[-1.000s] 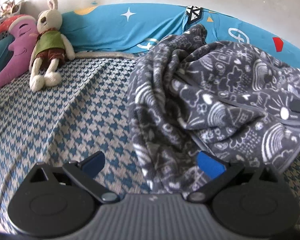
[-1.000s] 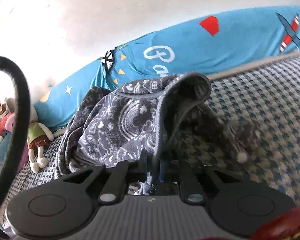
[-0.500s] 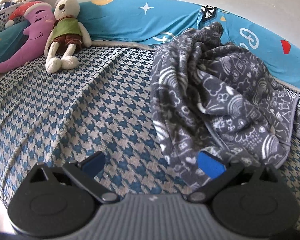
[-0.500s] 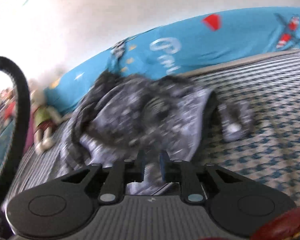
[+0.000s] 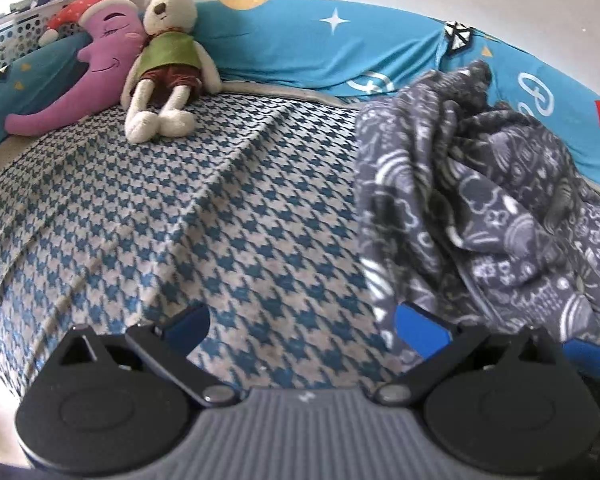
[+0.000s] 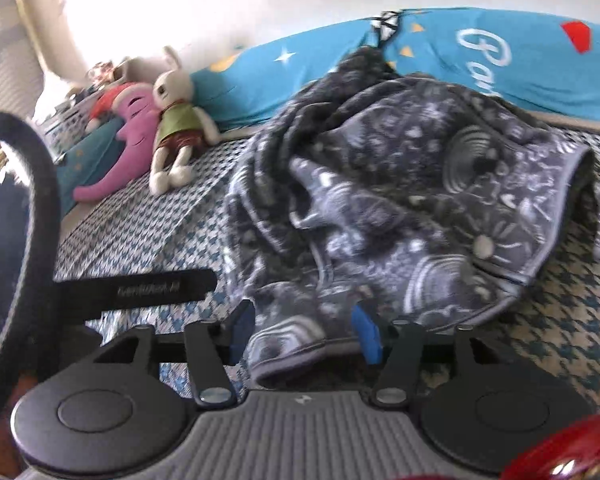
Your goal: Fold clothes
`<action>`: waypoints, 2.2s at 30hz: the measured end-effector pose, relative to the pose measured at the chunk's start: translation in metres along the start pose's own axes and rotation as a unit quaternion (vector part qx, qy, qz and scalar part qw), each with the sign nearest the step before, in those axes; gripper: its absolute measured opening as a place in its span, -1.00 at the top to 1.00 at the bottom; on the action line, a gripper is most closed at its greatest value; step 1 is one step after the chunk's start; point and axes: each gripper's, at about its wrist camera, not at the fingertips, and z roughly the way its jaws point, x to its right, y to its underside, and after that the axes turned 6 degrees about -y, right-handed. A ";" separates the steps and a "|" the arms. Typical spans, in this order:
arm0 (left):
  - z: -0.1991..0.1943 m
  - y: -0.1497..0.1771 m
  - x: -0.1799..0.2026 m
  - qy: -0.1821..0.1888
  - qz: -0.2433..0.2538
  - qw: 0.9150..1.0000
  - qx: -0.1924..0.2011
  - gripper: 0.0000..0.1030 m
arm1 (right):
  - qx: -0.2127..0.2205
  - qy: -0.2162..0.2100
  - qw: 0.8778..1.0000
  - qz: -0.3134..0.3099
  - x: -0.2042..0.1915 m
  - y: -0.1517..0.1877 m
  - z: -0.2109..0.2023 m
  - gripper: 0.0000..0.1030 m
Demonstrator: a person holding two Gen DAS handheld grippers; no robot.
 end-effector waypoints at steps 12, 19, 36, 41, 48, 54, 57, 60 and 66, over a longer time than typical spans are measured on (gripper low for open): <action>0.002 -0.002 -0.013 -0.001 -0.010 1.000 -0.002 -1.00 | -0.057 0.037 0.989 -0.128 -0.031 0.026 0.040 -0.44; 0.000 0.000 -0.021 -0.001 -0.014 1.000 0.000 -1.00 | -0.047 0.074 0.985 -0.147 -0.031 0.028 0.041 0.24; -0.040 -0.041 -0.063 -0.015 -0.015 0.998 0.051 -1.00 | 0.021 -0.125 0.989 -0.074 -0.066 -0.007 0.020 0.78; -0.054 -0.062 -0.080 -0.028 -0.006 0.997 0.072 -1.00 | 0.013 -0.193 0.978 -0.075 -0.089 -0.005 0.030 0.78; -0.048 -0.068 -0.085 -0.035 -0.006 0.997 0.073 -1.00 | 0.001 -0.189 0.978 -0.091 -0.099 -0.002 0.037 0.64; -0.040 -0.064 -0.078 -0.018 -0.003 0.998 0.060 -0.99 | 0.026 -0.190 0.978 -0.084 -0.088 -0.010 0.019 0.25; -0.041 -0.063 -0.072 -0.007 0.001 0.998 0.064 -1.00 | 0.036 -0.171 0.982 -0.075 -0.079 -0.013 0.011 0.24; -0.039 -0.062 -0.065 0.008 0.003 0.998 0.060 -1.00 | 0.045 -0.120 0.990 -0.065 -0.065 -0.013 0.005 0.22; -0.043 -0.061 -0.046 0.038 0.009 0.997 0.072 -1.00 | 0.065 0.015 0.998 -0.014 -0.014 -0.012 -0.010 0.18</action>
